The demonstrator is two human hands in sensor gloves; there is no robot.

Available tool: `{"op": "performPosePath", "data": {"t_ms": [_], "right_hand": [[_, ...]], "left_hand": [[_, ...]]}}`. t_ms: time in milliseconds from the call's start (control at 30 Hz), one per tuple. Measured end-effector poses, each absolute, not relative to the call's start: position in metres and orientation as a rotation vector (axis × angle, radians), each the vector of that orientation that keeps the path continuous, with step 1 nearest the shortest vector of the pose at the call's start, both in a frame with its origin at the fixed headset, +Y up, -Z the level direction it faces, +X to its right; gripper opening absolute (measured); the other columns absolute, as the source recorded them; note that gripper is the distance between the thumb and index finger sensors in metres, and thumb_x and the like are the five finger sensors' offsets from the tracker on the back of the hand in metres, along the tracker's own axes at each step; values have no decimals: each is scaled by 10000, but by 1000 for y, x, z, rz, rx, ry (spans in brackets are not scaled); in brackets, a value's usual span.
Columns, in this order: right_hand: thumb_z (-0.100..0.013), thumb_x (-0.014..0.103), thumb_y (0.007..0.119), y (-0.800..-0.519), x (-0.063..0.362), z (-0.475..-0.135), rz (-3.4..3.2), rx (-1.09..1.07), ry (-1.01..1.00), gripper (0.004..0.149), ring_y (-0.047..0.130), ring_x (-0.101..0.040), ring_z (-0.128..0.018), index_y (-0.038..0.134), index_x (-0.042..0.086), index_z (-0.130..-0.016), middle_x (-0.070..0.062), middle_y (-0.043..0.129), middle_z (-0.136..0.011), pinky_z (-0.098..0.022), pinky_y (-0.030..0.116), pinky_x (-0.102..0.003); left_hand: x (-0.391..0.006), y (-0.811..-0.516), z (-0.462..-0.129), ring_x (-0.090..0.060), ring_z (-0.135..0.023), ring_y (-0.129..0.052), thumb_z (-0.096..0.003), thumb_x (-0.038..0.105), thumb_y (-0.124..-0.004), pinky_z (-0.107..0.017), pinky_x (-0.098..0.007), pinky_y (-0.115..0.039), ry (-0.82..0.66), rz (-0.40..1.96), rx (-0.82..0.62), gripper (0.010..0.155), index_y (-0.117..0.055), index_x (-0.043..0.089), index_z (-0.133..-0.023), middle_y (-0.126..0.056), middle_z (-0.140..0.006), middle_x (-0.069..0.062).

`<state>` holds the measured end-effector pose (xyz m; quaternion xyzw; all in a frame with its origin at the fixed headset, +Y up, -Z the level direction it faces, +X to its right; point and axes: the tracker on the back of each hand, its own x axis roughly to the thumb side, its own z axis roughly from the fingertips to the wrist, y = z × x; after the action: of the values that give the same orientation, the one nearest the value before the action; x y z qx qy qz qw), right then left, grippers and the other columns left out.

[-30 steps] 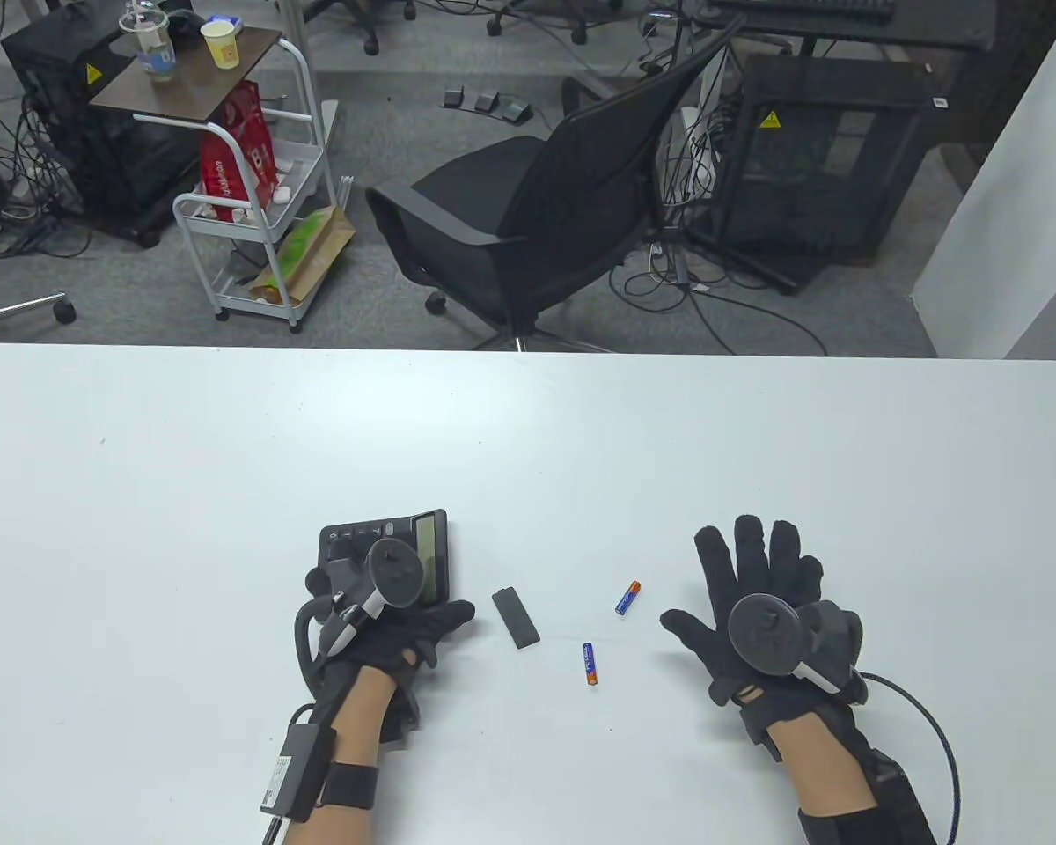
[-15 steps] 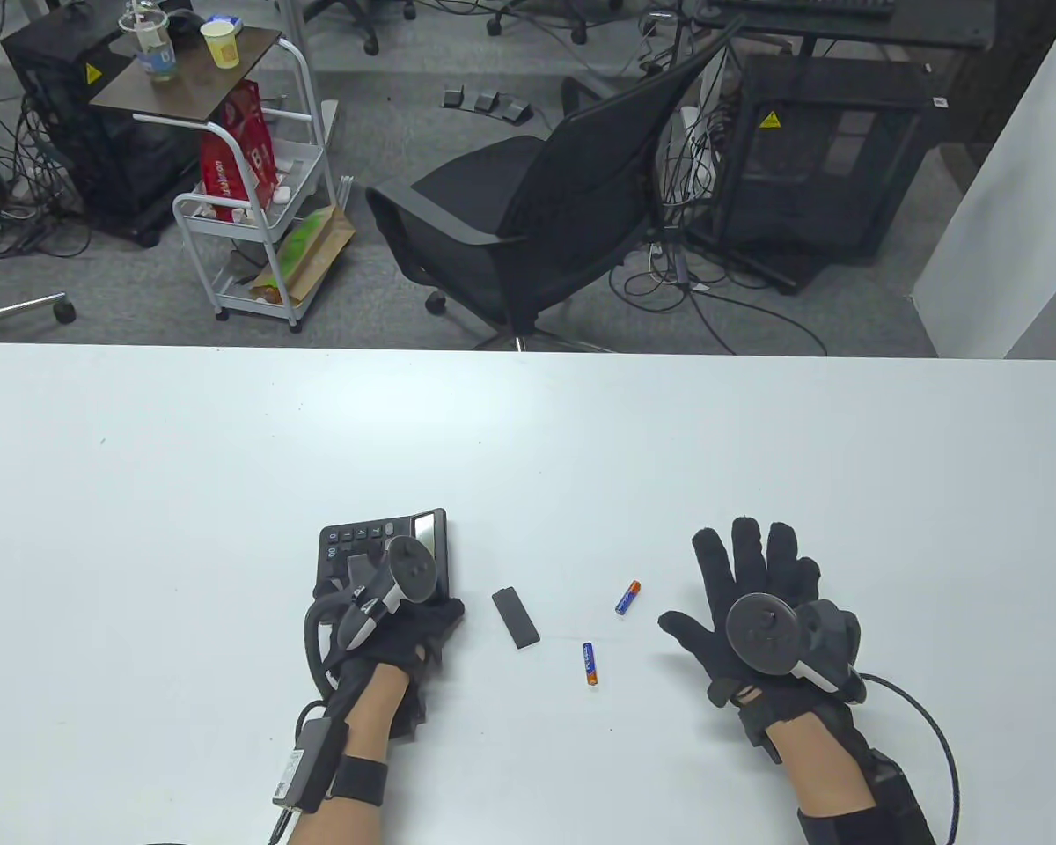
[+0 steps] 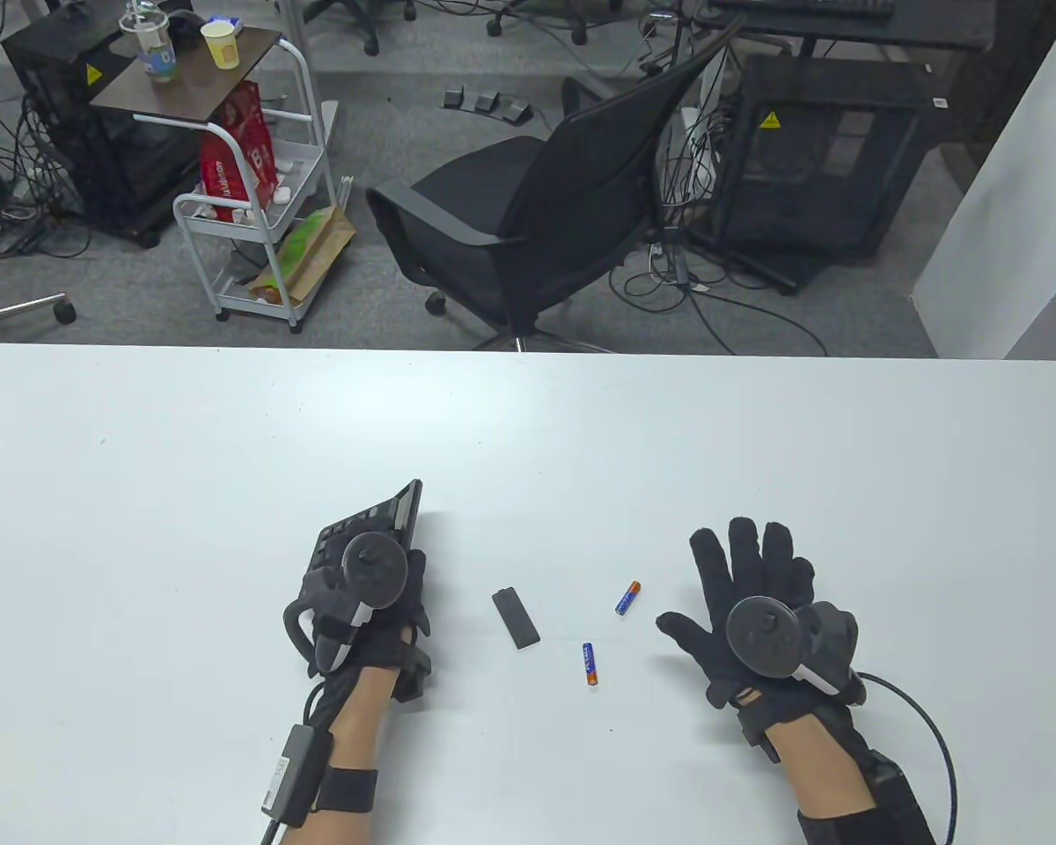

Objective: Fit batteries into calculator, then fit battery cover

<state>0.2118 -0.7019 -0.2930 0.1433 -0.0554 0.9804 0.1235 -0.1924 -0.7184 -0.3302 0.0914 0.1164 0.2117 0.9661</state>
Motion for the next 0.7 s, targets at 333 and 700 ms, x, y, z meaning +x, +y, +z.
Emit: {"op": "performPosePath", "data": {"t_ms": [333, 700], "right_hand": [[-484, 668, 656, -702, 209, -292, 2808, 462, -212, 868, 109, -614, -986, 232, 234, -1105, -240, 106, -1133, -633, 306, -812], [-475, 665, 672, -703, 207, -291, 2707, 516, -279, 892, 317, -623, -989, 214, 215, -1093, -275, 142, -1114, -613, 490, -785]], "left_hand": [[-192, -681, -307, -383, -942, -836, -399, 494, -736, -695, -593, -670, 122, 749, 421, 609, -680, 209, -935, -804, -996, -65], [-166, -685, -311, -370, -939, -837, -396, 503, -720, -692, -587, -667, -310, 1256, 227, 617, -674, 218, -941, -802, -998, -52]]}}
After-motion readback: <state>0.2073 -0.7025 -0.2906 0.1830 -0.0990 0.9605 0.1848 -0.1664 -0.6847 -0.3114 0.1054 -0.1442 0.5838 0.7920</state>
